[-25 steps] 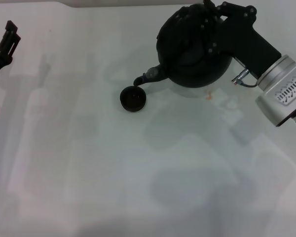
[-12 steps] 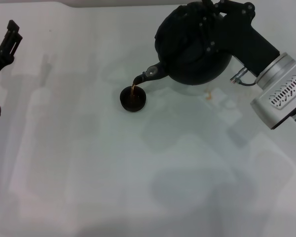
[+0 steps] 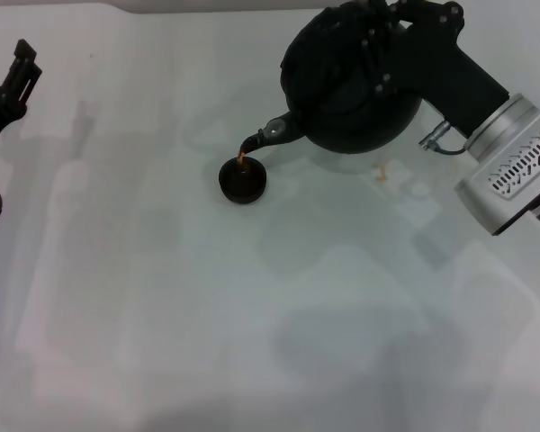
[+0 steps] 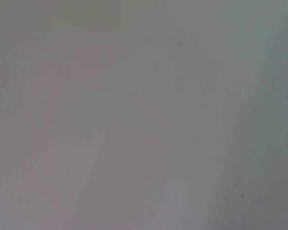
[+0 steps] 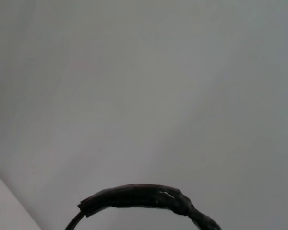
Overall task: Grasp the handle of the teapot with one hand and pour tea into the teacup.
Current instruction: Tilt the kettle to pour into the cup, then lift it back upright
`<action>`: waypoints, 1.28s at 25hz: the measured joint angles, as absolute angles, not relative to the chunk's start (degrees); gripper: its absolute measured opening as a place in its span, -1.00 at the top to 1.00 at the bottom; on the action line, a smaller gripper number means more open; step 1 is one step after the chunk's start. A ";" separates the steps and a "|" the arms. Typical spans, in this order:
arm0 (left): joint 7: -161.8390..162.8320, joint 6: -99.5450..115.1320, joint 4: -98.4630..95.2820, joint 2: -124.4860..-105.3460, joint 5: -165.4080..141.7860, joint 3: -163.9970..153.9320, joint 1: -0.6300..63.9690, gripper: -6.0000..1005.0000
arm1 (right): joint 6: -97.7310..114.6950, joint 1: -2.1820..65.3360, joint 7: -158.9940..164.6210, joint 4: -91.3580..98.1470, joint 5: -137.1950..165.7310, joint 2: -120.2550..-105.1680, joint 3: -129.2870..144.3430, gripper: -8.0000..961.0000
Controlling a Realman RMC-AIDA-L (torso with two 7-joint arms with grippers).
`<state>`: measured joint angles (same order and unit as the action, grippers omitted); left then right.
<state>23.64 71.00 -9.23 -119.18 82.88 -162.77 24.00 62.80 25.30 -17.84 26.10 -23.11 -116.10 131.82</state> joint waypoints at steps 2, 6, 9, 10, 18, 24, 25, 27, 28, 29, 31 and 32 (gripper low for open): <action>23.64 70.99 -9.23 -119.18 82.88 -162.77 23.99 -0.77 | 63.24 25.31 -17.84 26.10 -23.11 -116.10 131.78 0.72; 23.58 70.61 -9.23 -119.18 82.88 -162.77 23.99 -0.77 | 63.60 25.32 -17.85 26.10 -23.11 -116.11 131.78 0.72; 23.56 70.44 -9.22 -119.18 82.88 -162.77 23.99 -0.77 | 63.62 25.39 -17.85 26.10 -23.11 -116.10 131.78 0.72; 23.56 70.43 -9.22 -119.18 82.88 -162.77 23.99 -0.77 | 63.62 25.41 -17.87 26.10 -23.11 -116.10 131.78 0.72; 23.55 70.39 -9.22 -119.18 82.88 -162.77 23.99 -0.77 | 63.64 25.49 -20.90 26.20 -23.11 -116.09 131.84 0.73; 23.55 70.27 -9.23 -119.18 82.88 -162.77 23.99 -0.77 | 63.65 25.57 -20.94 26.03 -23.08 -116.01 131.84 0.73; 23.53 70.23 -9.23 -119.18 82.88 -162.77 24.01 -0.77 | 63.64 25.64 -20.94 25.93 -23.06 -116.01 131.84 0.73; 23.51 70.21 -9.22 -119.18 82.88 -162.77 24.05 -0.77 | 63.62 25.78 -20.94 25.79 -23.05 -116.01 131.78 0.73; 23.51 70.20 -9.23 -119.18 82.88 -162.77 24.08 -0.77 | 63.62 25.81 -20.94 25.75 -23.05 -116.01 131.74 0.73; 23.51 70.16 -9.22 -119.18 82.88 -162.75 24.08 -0.77 | 63.62 25.83 -20.94 25.75 -23.04 -116.01 131.64 0.73; 23.52 70.03 -9.21 -119.16 82.88 -162.66 24.08 -0.77 | 63.63 25.89 -20.96 25.75 -23.03 -115.99 131.53 0.73; 23.53 69.92 -9.20 -119.13 82.88 -162.63 24.08 -0.77 | 63.63 25.91 -21.17 25.75 -23.03 -115.97 131.51 0.73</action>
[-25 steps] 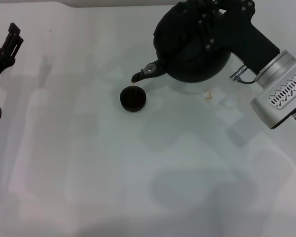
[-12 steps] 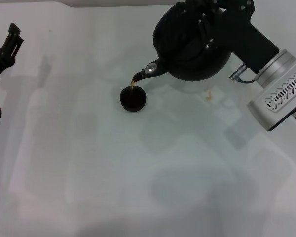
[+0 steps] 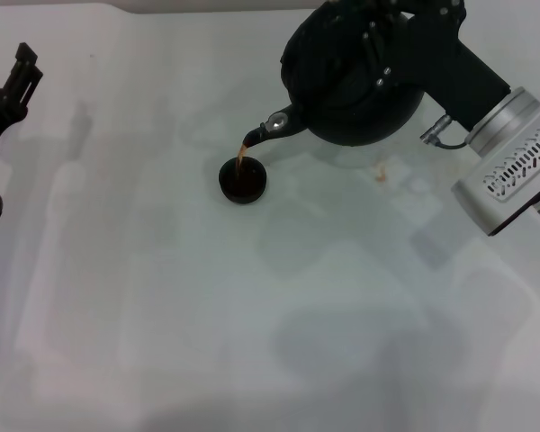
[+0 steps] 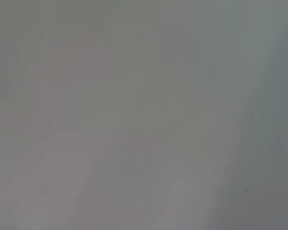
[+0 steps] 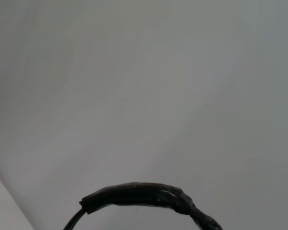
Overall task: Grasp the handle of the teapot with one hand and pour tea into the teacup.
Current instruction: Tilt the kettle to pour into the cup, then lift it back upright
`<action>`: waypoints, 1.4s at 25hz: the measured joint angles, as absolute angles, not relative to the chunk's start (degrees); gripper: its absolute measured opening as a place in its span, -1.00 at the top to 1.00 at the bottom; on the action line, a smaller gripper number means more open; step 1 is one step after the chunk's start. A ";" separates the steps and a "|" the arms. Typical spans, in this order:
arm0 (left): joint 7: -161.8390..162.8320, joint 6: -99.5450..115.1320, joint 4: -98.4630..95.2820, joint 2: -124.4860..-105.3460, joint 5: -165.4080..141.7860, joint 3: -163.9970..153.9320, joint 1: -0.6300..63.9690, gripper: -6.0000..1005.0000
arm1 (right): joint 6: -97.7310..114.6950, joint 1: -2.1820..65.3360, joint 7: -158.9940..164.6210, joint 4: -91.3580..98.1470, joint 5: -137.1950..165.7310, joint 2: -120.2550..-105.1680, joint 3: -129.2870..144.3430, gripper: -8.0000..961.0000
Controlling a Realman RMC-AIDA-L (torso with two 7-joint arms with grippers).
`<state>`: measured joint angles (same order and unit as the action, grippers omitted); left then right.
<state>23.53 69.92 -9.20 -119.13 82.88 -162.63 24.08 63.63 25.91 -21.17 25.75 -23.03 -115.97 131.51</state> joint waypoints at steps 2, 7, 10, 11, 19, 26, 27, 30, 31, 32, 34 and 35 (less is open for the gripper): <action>23.55 69.76 -9.20 -119.10 82.88 -162.64 24.08 -0.77 | 63.63 25.92 -22.13 25.73 -23.10 -115.98 131.49 0.73; 23.58 69.61 -9.23 -119.09 82.88 -162.73 24.36 -0.77 | 63.55 25.93 -23.18 25.75 -23.30 -116.05 131.48 0.73; 23.59 69.60 -9.23 -119.09 82.88 -162.75 24.47 -0.77 | 63.63 25.93 -23.20 25.69 -23.33 -116.04 131.35 0.73; 23.60 69.61 -9.23 -119.09 82.88 -162.76 24.48 -0.77 | 63.64 25.93 -23.20 25.67 -23.33 -116.04 131.35 0.73; 23.63 69.51 -9.23 -119.09 82.88 -162.73 24.52 -0.77 | 63.50 25.93 -22.96 25.65 -23.43 -116.01 131.34 0.73; 23.64 69.51 -9.23 -119.09 82.88 -162.66 24.52 -0.77 | 62.93 25.48 -17.13 25.43 -23.66 -116.01 131.66 0.74; 23.65 69.51 -9.23 -119.09 82.88 -162.65 24.52 -0.77 | 62.63 25.38 -15.70 25.32 -23.68 -116.01 131.58 0.74; 23.64 69.49 -9.23 -119.09 82.88 -162.72 24.52 -0.77 | 60.75 25.26 -9.93 25.19 -24.73 -116.00 131.21 0.73; 23.64 69.44 -9.23 -119.09 82.88 -162.76 24.52 -0.77 | 60.36 25.33 -8.41 25.18 -25.47 -115.98 131.21 0.73; 23.64 69.37 -9.23 -119.09 82.88 -162.78 24.52 -0.77 | 60.36 25.33 -8.41 25.18 -25.47 -115.98 131.21 0.73; 23.64 69.22 -9.23 -119.10 82.88 -162.79 24.52 -0.77 | 59.96 25.49 -5.23 25.19 -26.81 -115.88 131.20 0.73; 23.65 69.10 -9.23 -119.13 82.88 -162.79 24.52 -0.77 | 59.92 25.52 -3.74 25.19 -27.16 -115.82 131.17 0.73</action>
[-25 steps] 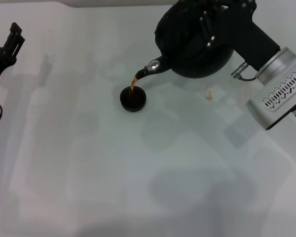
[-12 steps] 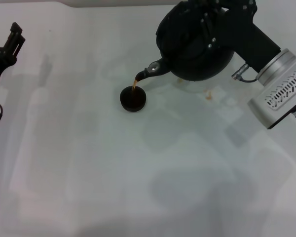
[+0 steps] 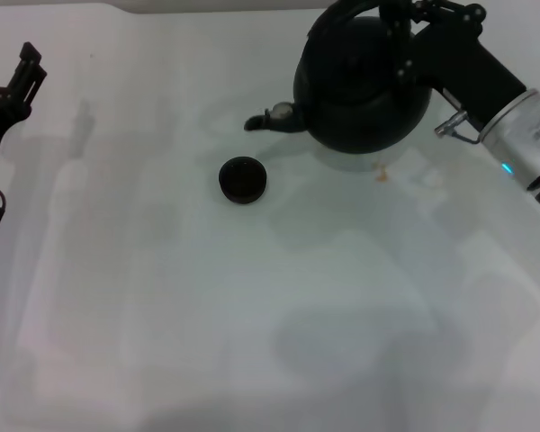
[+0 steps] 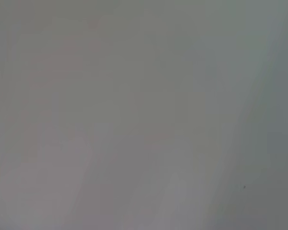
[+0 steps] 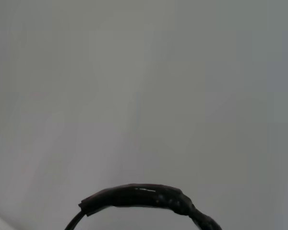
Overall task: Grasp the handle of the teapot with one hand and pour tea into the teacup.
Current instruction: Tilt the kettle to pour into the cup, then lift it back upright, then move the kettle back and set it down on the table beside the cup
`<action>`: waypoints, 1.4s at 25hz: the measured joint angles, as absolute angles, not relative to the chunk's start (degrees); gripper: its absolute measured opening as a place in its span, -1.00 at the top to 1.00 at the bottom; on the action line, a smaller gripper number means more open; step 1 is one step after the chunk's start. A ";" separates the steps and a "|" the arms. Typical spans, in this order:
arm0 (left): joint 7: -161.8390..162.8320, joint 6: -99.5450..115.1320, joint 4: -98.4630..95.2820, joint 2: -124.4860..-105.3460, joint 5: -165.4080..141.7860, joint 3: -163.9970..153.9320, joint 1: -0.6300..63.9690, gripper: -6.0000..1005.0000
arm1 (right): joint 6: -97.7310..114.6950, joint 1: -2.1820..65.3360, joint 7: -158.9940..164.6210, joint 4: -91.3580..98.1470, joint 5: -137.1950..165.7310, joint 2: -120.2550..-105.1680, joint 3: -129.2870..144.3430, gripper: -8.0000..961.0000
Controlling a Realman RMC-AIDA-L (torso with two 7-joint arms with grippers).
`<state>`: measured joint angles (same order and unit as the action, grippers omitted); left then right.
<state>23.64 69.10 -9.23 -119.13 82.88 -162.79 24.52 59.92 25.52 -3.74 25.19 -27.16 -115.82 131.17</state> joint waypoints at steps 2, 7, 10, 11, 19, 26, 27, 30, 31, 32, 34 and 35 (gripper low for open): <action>23.64 69.03 -9.23 -119.16 82.88 -162.79 24.51 -0.77 | 60.01 25.50 -0.61 25.17 -27.33 -115.73 131.10 0.73; 23.65 68.99 -9.23 -119.18 82.88 -162.77 24.38 -0.77 | 60.66 24.92 5.06 24.79 -27.42 -115.60 129.78 0.73; 23.63 68.94 -9.23 -119.18 82.88 -162.77 24.47 -0.77 | 61.50 24.72 9.78 22.88 -27.43 -115.56 129.54 0.74; 23.58 68.92 -9.23 -119.19 82.88 -162.77 24.51 -0.77 | 62.77 24.61 13.55 20.70 -27.43 -115.53 129.68 0.74; 23.27 68.71 -9.23 -119.26 82.88 -162.77 24.42 -0.77 | 68.98 22.00 19.47 16.41 -27.11 -115.31 129.92 0.73; 23.40 68.01 -9.29 -119.27 82.88 -162.77 24.62 -0.77 | 68.89 20.34 19.83 15.57 -26.99 -115.22 130.79 0.73; 23.39 68.01 -9.31 -119.27 82.88 -162.77 24.62 -0.77 | 68.87 20.28 20.00 15.57 -26.99 -115.22 131.13 0.73; 23.40 67.99 -9.32 -119.27 82.88 -162.77 24.67 -0.77 | 68.15 20.25 20.84 15.56 -26.97 -115.23 131.72 0.73; 23.43 67.96 -9.32 -119.27 82.88 -162.77 24.70 -0.77 | 67.54 20.31 20.99 15.55 -26.97 -115.24 131.73 0.73; 23.46 67.95 -9.32 -119.27 82.88 -162.77 24.72 -0.77 | 66.85 20.40 21.06 15.55 -26.98 -115.29 131.75 0.73; 23.49 67.92 -9.32 -119.27 82.88 -162.77 24.71 -0.77 | 65.74 20.54 21.11 15.55 -26.98 -115.35 131.75 0.74; 23.50 67.92 -9.32 -119.27 82.88 -162.77 24.71 -0.77 | 65.35 20.56 21.12 15.55 -26.98 -115.37 131.75 0.74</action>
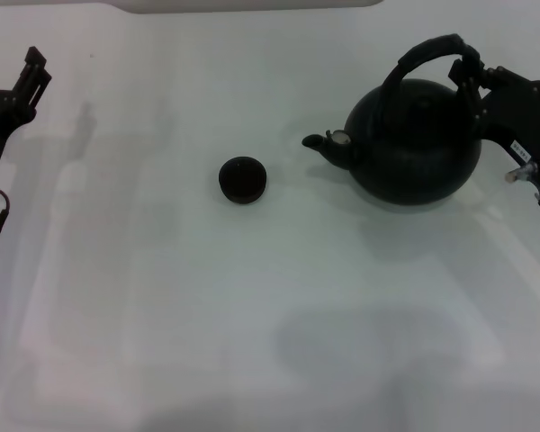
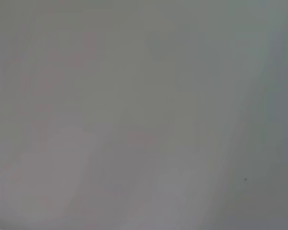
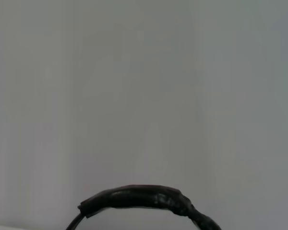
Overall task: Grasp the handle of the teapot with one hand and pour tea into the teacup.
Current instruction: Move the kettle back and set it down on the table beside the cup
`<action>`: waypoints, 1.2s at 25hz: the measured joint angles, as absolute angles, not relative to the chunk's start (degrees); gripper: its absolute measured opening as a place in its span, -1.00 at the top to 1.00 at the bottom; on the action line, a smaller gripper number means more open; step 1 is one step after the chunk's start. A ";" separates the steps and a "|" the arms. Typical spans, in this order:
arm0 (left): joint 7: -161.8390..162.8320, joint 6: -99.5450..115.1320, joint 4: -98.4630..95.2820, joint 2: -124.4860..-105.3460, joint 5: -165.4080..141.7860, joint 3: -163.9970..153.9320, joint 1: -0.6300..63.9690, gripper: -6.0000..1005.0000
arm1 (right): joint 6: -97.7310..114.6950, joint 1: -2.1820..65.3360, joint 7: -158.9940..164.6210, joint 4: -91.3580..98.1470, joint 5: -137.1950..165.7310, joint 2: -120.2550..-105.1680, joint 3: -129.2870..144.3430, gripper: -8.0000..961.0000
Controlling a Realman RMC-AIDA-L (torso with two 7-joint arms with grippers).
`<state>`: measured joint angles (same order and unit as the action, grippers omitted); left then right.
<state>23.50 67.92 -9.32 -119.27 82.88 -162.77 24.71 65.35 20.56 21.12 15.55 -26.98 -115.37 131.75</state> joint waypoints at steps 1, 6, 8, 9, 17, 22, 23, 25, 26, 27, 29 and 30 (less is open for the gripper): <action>23.50 67.92 -9.32 -119.27 82.88 -162.77 24.71 -0.77 | 65.06 20.58 21.11 15.55 -26.98 -115.39 131.75 0.74; 23.52 67.92 -9.31 -119.27 82.88 -162.77 24.70 -0.77 | 63.91 20.63 20.92 15.46 -26.99 -115.40 131.62 0.74; 23.53 67.92 -9.31 -119.27 82.88 -162.77 24.70 -0.77 | 63.52 20.74 20.83 15.28 -26.99 -115.40 131.73 0.74; 23.54 67.92 -9.31 -119.27 82.88 -162.77 24.69 -0.77 | 63.24 20.78 20.81 15.15 -26.99 -115.40 131.74 0.74; 23.56 67.93 -9.31 -119.27 82.88 -162.77 24.69 -0.77 | 61.96 20.83 20.80 14.95 -27.00 -115.40 131.75 0.72; 23.56 67.94 -9.31 -119.26 82.88 -162.77 24.69 -0.77 | 59.71 21.05 21.00 14.93 -26.98 -115.40 131.28 0.62; 23.56 67.94 -9.31 -119.26 82.88 -162.77 24.69 -0.77 | 59.63 21.05 21.04 14.93 -26.98 -115.40 131.26 0.57; 23.56 67.94 -9.32 -119.27 82.88 -162.77 24.69 -0.77 | 59.59 21.05 21.20 14.93 -27.08 -115.40 131.23 0.47; 23.56 67.94 -9.33 -119.26 82.88 -162.77 24.69 -0.77 | 59.60 21.04 21.52 14.93 -27.17 -115.40 131.21 0.42; 23.56 67.94 -9.35 -119.26 82.88 -162.77 24.69 -0.77 | 59.67 21.00 22.07 14.93 -27.25 -115.40 131.18 0.39; 23.55 67.94 -9.38 -119.26 82.88 -162.77 24.67 -0.77 | 59.93 20.90 24.22 14.93 -27.29 -115.38 131.10 0.31; 23.56 67.94 -9.41 -119.26 82.88 -162.77 24.62 -0.77 | 59.99 20.87 25.51 14.93 -27.30 -115.34 131.06 0.28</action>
<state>23.56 67.94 -9.41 -119.26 82.88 -162.77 24.62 59.99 20.87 25.51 14.93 -27.30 -115.34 131.06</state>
